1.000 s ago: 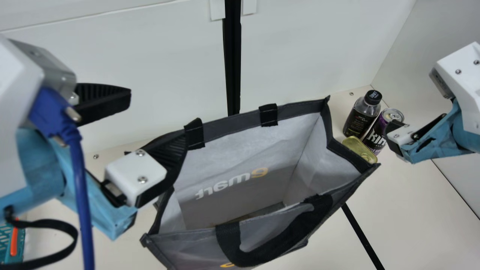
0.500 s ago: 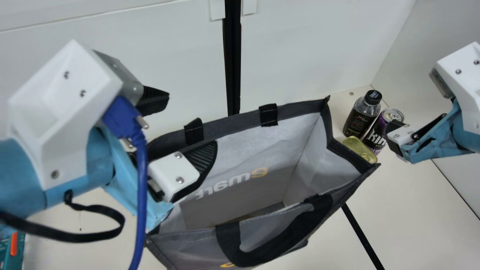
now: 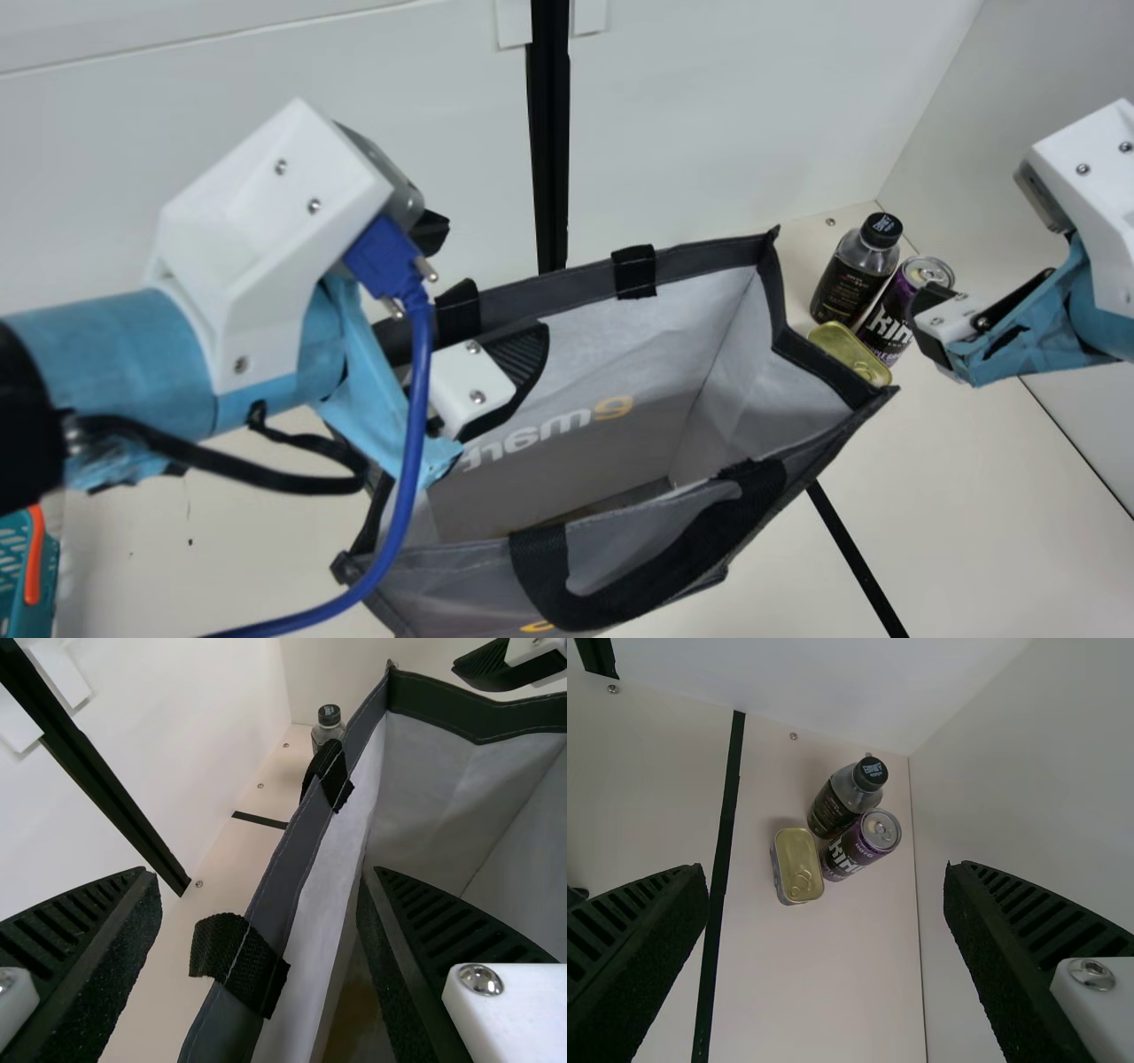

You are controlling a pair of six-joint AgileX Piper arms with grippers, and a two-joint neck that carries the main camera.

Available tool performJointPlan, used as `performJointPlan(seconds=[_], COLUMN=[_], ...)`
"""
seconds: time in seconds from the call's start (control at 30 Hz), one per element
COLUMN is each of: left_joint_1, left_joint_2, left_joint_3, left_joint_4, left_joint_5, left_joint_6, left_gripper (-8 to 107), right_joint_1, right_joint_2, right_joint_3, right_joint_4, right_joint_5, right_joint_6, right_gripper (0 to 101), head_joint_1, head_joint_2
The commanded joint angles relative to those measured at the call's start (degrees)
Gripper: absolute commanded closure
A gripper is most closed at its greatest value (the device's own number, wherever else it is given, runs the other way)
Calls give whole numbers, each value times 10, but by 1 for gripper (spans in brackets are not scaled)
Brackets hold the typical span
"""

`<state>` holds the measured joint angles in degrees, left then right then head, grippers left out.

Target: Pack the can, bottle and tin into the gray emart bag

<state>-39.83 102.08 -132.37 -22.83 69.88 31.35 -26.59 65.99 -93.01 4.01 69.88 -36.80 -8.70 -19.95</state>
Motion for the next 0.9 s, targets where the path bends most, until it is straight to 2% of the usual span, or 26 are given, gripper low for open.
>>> performJointPlan(seconds=[0.0,0.87], left_joint_1=[1,-11], left_joint_2=[6,73], left_joint_3=[-2,-18], left_joint_4=[-1,18], left_joint_5=[0,0], left_joint_6=[1,7], left_gripper=[9,9], right_joint_1=[0,0], right_joint_2=[0,0], right_joint_3=[0,0], right_joint_4=[0,0], right_joint_5=[0,0], right_joint_6=[0,0], right_gripper=[10,10], head_joint_1=[-13,-13], head_joint_2=[0,0])
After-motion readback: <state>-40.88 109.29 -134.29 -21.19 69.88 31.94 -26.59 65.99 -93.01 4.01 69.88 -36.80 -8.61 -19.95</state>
